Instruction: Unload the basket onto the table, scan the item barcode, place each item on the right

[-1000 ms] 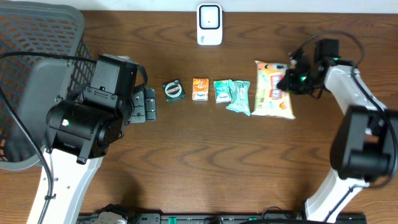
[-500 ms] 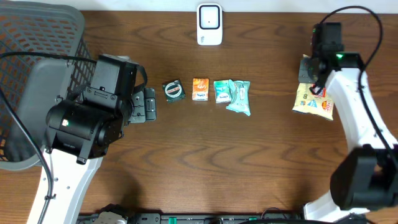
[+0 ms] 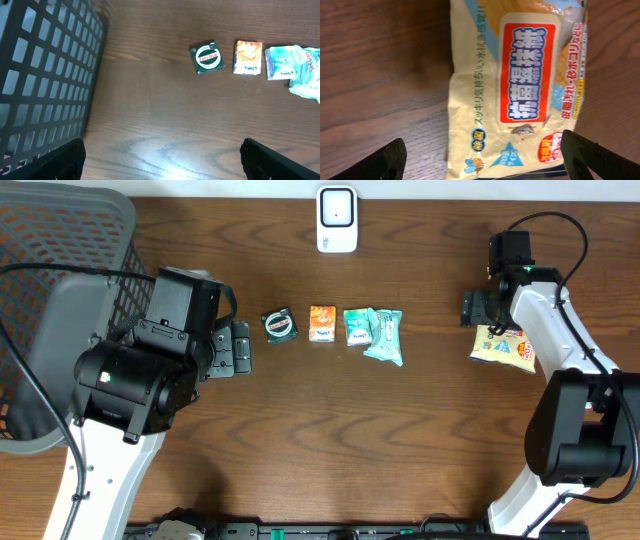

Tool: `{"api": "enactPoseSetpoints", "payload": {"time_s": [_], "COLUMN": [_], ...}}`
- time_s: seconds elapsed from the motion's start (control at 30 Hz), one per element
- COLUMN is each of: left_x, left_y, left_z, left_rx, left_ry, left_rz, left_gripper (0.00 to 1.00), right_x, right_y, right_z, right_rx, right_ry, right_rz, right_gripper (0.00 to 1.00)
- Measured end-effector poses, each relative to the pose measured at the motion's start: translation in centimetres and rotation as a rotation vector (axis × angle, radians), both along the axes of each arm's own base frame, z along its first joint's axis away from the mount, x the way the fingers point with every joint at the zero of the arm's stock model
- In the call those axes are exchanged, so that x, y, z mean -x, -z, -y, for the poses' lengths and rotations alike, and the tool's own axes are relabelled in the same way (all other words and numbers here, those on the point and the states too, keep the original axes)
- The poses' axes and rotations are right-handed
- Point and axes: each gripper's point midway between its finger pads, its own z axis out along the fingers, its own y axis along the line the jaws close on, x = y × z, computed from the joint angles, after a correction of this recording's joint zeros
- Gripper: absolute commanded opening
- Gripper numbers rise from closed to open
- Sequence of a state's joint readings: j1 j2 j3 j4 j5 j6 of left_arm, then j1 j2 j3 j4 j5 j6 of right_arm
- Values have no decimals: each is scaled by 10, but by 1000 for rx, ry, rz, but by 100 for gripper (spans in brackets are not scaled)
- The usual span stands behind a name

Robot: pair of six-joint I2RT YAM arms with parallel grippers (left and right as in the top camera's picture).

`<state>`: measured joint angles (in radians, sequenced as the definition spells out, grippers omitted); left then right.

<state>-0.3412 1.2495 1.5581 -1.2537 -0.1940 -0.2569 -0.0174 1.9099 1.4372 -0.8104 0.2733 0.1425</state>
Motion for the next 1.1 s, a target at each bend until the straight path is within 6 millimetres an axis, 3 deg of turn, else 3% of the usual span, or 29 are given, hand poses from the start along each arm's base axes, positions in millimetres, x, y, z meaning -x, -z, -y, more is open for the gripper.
{"api": "enactPoseSetpoints", "payload": {"time_s": [0.23, 0.43, 0.53, 0.77, 0.87, 1.1], "left_x": [0, 0, 0, 0, 0, 0], "left_y": [0, 0, 0, 0, 0, 0], "left_z": [0, 0, 0, 0, 0, 0], "left_rx": [0, 0, 0, 0, 0, 0], "left_ry": [0, 0, 0, 0, 0, 0], "left_rz": [0, 0, 0, 0, 0, 0], "left_gripper": [98, 98, 98, 98, 98, 98], "right_x": [0, -8, -7, 5, 10, 2], "right_y": [-3, 2, 3, -1, -4, 0], "right_z": [10, 3, 16, 72, 87, 88], "right_rx": [40, -165, -257, -418, -476, -520], "right_ry": [42, 32, 68, 163, 141, 42], "right_rz": [11, 50, 65, 124, 156, 193], "right_gripper": [99, 99, 99, 99, 99, 99]}}
